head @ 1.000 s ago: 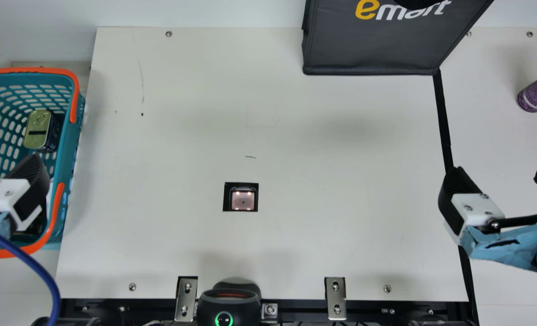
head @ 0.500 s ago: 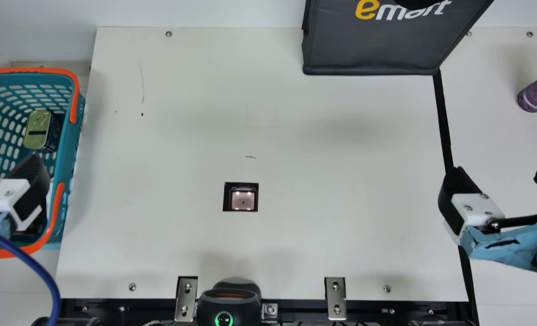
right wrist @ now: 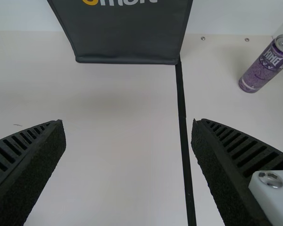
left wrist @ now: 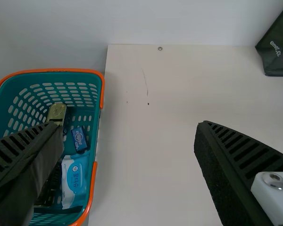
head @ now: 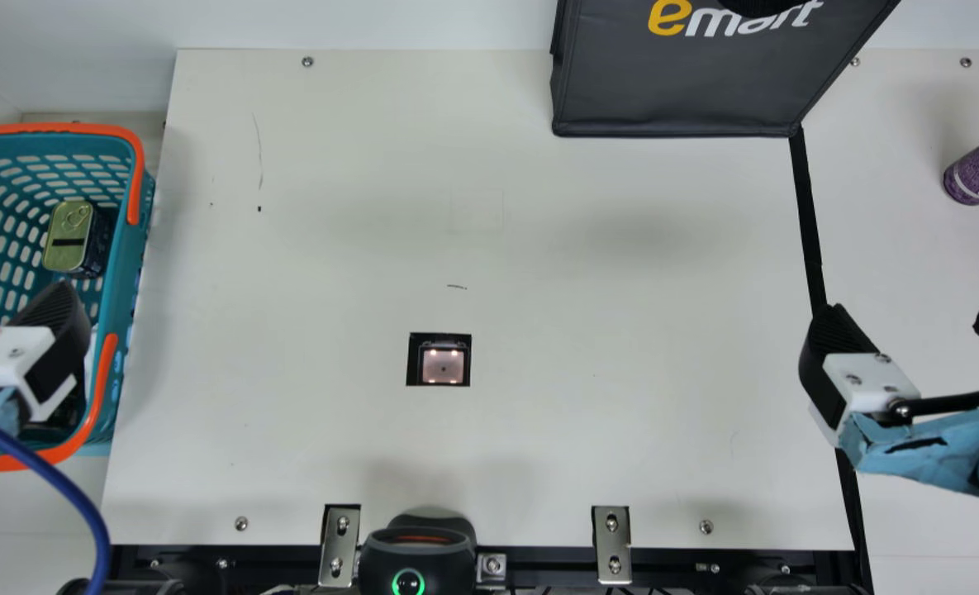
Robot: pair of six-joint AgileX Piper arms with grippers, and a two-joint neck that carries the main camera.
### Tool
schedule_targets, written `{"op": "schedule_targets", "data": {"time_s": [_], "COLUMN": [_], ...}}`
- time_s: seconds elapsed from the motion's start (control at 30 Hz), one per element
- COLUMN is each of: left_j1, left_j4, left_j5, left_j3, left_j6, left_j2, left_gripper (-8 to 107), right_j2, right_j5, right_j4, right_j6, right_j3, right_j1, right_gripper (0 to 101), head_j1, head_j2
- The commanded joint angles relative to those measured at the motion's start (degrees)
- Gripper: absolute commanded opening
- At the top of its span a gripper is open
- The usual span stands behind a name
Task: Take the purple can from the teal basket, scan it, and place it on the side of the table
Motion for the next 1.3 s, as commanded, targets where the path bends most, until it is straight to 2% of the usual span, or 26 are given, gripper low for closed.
{"op": "schedule_targets", "data": {"time_s": [0.0, 1.27], "left_j1": [0.0, 0.0], "left_j4": [0.0, 0.0], "left_j5": [0.0, 0.0], "left_j3": [0.0, 0.0], "left_j6": [0.0, 0.0], "left_j2": [0.0, 0.0], "left_gripper": [90, 90], "right_j2": [0.0, 0.0], "right_j5": [0.0, 0.0], "right_j4": [0.0, 0.0], "right_j6": [0.0, 0.0], "right_j3": [0.0, 0.0], "right_j1": [0.0, 0.0], "right_gripper": [95, 95], "head_j1": [-1.7, -1.7], "head_j2": [0.1, 0.1]}}
